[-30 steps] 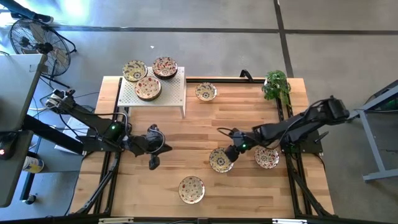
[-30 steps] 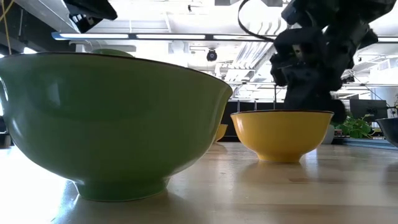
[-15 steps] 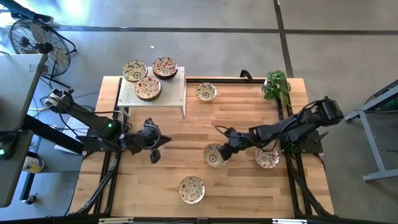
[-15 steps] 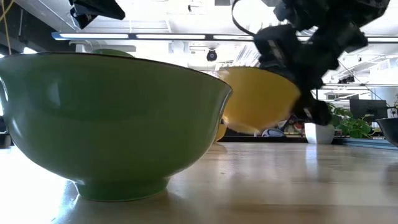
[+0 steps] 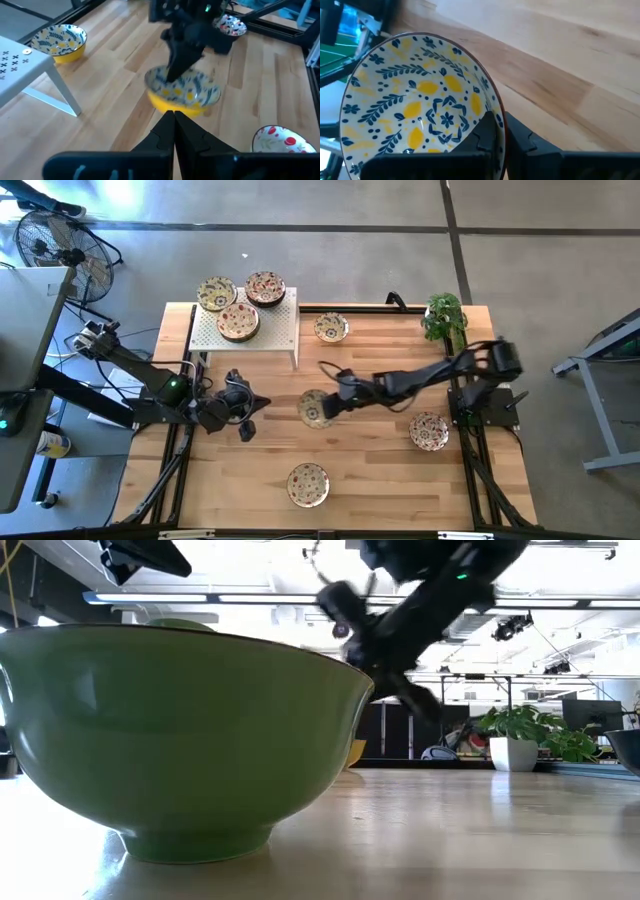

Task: Pick & Place Mini bowls
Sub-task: Stack the yellow patterned bowl on the stacked yellow patterned bowls on the shelf

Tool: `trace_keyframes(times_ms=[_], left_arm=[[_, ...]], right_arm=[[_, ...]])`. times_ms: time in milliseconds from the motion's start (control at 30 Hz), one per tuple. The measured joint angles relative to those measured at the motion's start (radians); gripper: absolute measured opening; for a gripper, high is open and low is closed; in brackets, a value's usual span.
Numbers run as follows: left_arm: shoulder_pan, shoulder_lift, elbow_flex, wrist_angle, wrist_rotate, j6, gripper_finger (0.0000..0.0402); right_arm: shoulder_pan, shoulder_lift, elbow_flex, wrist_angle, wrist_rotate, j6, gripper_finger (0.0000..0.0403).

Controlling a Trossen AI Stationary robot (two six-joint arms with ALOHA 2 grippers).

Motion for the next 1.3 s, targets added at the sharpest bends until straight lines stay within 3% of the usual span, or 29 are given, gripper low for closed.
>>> trace_keyframes(times_ms=[200, 400, 900, 1100, 1300], left_arm=[[-0.001, 0.000, 0.000, 0.000, 0.036, -0.012, 0.0000], [-0.035, 0.000, 0.000, -0.001, 0.037, -0.016, 0.0000], [-0.038, 0.000, 0.000, 0.020, 0.052, -0.018, 0.0000], [-0.038, 0.000, 0.000, 0.024, 0.055, -0.019, 0.0000], [-0.038, 0.001, 0.000, 0.027, 0.055, -0.019, 0.0000]], right_arm=[[-0.011, 0.174, 0.167, -0.001, -0.006, -0.007, 0.0012], [-0.023, 0.236, 0.229, -0.053, -0.017, -0.008, 0.0010], [-0.051, 0.242, 0.227, -0.119, 0.051, -0.022, 0.0029], [-0.050, 0.238, 0.227, -0.119, 0.033, -0.033, 0.0071], [-0.049, 0.177, 0.227, -0.111, 0.068, -0.144, 0.0117]])
